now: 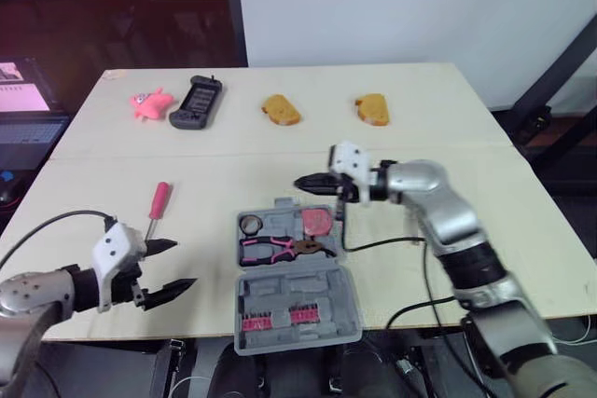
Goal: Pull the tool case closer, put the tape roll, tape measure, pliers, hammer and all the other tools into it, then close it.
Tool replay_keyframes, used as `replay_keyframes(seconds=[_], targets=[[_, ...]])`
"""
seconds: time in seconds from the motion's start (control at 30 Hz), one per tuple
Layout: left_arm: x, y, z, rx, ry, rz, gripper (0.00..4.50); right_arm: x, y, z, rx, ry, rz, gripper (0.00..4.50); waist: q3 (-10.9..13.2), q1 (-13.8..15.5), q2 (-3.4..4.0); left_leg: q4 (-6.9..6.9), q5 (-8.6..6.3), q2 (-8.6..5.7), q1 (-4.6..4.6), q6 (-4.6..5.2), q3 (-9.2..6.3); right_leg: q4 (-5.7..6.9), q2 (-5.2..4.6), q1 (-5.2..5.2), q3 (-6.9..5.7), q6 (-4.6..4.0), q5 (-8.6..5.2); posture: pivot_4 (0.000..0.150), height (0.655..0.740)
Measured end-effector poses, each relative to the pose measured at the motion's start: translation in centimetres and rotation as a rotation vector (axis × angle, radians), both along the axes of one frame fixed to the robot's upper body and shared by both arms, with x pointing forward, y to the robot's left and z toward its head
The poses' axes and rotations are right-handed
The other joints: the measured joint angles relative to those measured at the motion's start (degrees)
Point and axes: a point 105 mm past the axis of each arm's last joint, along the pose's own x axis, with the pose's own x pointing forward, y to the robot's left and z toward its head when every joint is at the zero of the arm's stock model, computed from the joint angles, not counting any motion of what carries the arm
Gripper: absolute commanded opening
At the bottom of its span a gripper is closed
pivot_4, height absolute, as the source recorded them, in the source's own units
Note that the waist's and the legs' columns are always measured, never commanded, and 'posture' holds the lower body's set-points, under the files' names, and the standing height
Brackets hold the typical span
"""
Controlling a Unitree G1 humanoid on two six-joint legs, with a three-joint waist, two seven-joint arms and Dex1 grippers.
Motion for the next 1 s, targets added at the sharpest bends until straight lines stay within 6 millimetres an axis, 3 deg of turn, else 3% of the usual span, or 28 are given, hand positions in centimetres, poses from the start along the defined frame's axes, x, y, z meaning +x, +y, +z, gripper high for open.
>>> replay_keyframes(seconds=[0.07,0.1,0.2,0.3,0.53,0.67,1.0], targets=[[-0.3,0.7,0.4,0.035,-0.009,-0.095,3.59,-1.7,-4.9,-2.5,-0.159,0.101,-0.03,0.0,0.1,0.9,-0.01,-0.04,-0.01,-0.03,0.0,0.01,0.03,-0.13,-0.02,0.0,0.0,-0.03,-0.02,0.15,0.7188],[-0.4,1.1,0.3,0.041,-0.002,-0.106,3.16,-2.0,-6.2,-3.0,-0.187,0.126,-0.049,0.0,0.3,0.9,0.09,-0.04,-0.01,-0.02,0.0,0.02,0.06,-0.13,-0.05,-0.01,0.01,-0.03,-0.02,0.15,0.7188],[-0.1,1.0,-0.2,0.072,-0.012,-0.184,1.59,-3.0,-7.7,-3.9,-0.25,0.138,-0.031,0.0,0.4,0.7,0.14,-0.02,0.0,-0.01,0.01,0.02,0.12,-0.11,0.03,0.12,0.07,-0.09,0.02,0.15,0.7188],[0.2,0.6,-1.6,0.097,0.015,-0.236,0.12,-4.5,-9.2,-6.3,-0.326,0.193,-0.01,0.0,0.4,0.7,0.09,-0.03,0.0,-0.01,0.01,0.02,0.15,-0.09,0.05,-0.01,0.05,-0.04,0.03,0.15,0.7188],[0.8,-1.2,-4.7,0.121,0.035,-0.259,0.05,-4.2,-9.0,-8.2,-0.348,0.168,-0.002,0.0,0.6,0.9,-0.04,0.03,0.01,-0.02,0.04,0.03,0.2,0.01,0.06,-0.02,0.09,0.13,0.13,0.15,0.7188],[2.0,-3.5,-6.4,0.096,0.007,-0.235,0.05,-3.5,-8.1,-10.0,-0.346,0.162,-0.001,0.0,0.6,1.0,-0.05,0.11,0.01,-0.03,0.02,0.04,0.19,0.03,0.05,0.1,0.09,0.14,0.14,0.15,0.7188],[2.8,-5.9,-7.7,0.077,0.008,-0.253,0.05,-3.0,-7.0,-11.0,-0.34,0.148,0.022,0.0,0.6,0.9,-0.05,0.12,0.03,-0.03,-0.01,0.03,0.2,0.13,0.09,0.07,0.08,0.18,0.16,0.15,0.7188]])
